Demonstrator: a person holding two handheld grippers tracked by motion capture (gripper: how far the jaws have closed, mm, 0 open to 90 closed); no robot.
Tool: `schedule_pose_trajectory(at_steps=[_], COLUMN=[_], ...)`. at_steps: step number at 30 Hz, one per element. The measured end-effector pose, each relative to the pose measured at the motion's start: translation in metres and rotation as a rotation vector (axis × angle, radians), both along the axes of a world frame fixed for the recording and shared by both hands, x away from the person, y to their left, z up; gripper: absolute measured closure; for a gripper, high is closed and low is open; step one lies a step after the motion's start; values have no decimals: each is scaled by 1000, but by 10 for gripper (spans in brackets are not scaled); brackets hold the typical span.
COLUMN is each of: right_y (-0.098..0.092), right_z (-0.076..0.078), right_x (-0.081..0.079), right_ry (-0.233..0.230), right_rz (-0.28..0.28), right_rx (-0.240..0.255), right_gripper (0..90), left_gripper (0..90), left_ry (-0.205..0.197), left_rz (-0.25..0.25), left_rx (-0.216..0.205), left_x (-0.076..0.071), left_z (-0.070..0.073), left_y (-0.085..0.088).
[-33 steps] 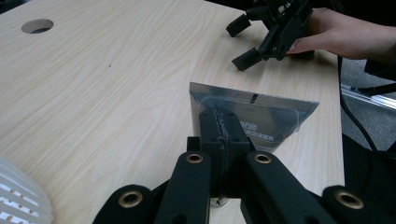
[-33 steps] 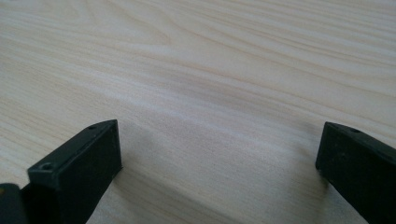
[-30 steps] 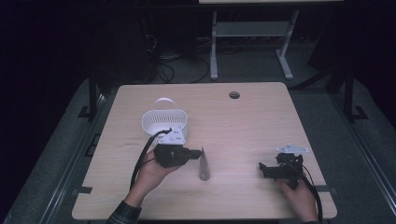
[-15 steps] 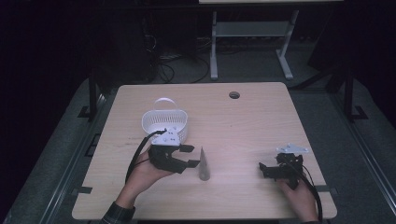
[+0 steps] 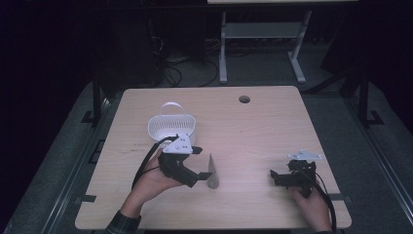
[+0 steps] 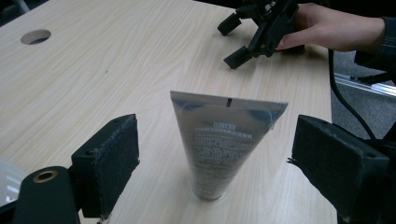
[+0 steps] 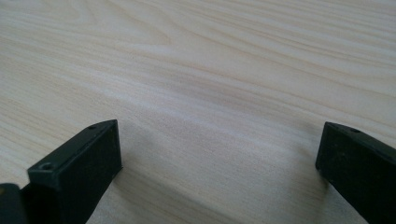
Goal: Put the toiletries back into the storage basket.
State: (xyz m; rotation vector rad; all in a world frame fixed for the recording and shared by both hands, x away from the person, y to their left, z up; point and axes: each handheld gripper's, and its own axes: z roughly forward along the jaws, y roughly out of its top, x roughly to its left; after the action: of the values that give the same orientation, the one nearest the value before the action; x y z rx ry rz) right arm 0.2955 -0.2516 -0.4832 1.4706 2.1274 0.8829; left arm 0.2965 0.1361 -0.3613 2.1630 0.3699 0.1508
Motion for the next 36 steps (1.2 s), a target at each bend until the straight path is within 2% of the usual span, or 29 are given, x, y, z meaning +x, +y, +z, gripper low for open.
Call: schedule_pose_trajectory(at_steps=[11, 26, 34, 36], right_y=[0, 0, 0, 0], right_z=[0, 0, 0, 0], right_x=[0, 0, 0, 0], right_ry=[1, 1, 0, 1], right_rz=[-1, -1, 1, 0], right_rx=[1, 1, 0, 1], right_gripper=[0, 0, 0, 0], left_gripper=[135, 138, 174, 211], left_ry=[-13, -23, -9, -12], left_rz=[-21, -37, -36, -41], left_rx=[-1, 2, 15, 16], left_x=[-1, 6, 7, 7], left_z=[-3, -6, -13, -14], left_y=[-15, -30, -34, -35])
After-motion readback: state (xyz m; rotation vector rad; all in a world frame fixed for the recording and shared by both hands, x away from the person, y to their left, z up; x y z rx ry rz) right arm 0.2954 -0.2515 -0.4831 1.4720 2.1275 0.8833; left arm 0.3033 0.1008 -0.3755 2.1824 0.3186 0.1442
